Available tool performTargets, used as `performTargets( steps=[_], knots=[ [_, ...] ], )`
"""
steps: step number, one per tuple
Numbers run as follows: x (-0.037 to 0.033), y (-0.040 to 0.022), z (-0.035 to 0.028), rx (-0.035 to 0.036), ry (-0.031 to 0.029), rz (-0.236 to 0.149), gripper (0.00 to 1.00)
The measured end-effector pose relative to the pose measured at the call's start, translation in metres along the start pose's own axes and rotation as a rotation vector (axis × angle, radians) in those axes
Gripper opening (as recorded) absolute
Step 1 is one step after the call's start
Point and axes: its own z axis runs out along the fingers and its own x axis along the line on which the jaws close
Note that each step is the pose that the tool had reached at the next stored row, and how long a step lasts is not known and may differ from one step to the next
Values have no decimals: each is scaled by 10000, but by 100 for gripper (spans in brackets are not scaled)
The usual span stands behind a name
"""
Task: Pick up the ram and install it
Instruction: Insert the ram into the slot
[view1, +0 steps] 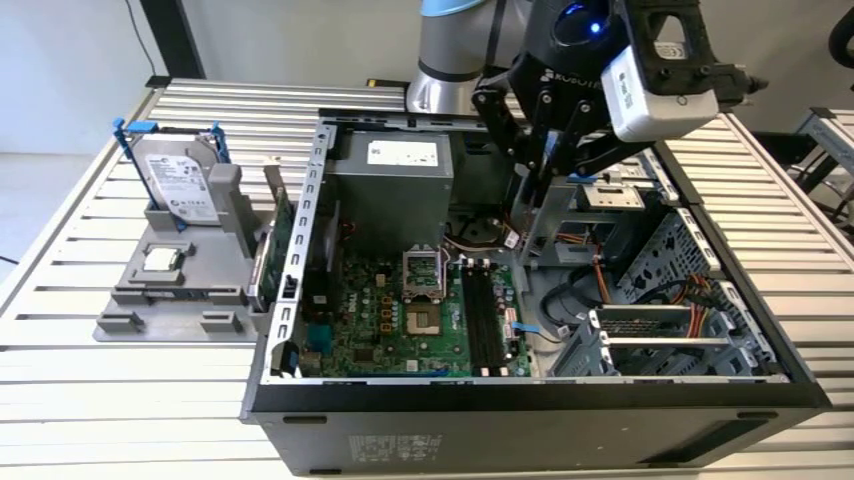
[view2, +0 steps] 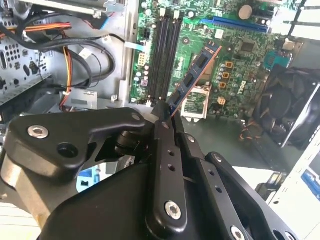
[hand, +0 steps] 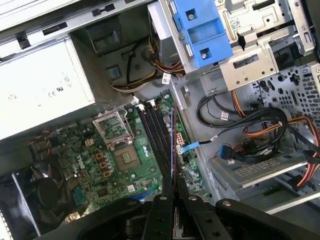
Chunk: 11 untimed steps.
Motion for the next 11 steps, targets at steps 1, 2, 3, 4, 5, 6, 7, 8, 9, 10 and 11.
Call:
performTargets(
  steps=[1,2,3,4,5,6,7,8,9,10,11],
  knots=[
    [-1,0,9,-3,0,-159,0],
    [-3,1,16,-6,0,-302,0],
    [-4,2,24,-8,-1,-462,0],
    [-5,2,33,-12,-1,-619,0],
    [-6,3,41,-14,-2,-781,0],
    [-7,3,49,-16,-2,-939,0],
    [-8,3,57,-19,-3,-1103,0],
    [-9,4,65,-21,-3,-1257,0],
    [-10,4,74,-24,-3,-1432,0],
    [-11,5,82,-26,-4,-1593,0],
    [-12,5,91,-29,-4,-1754,0]
  ],
)
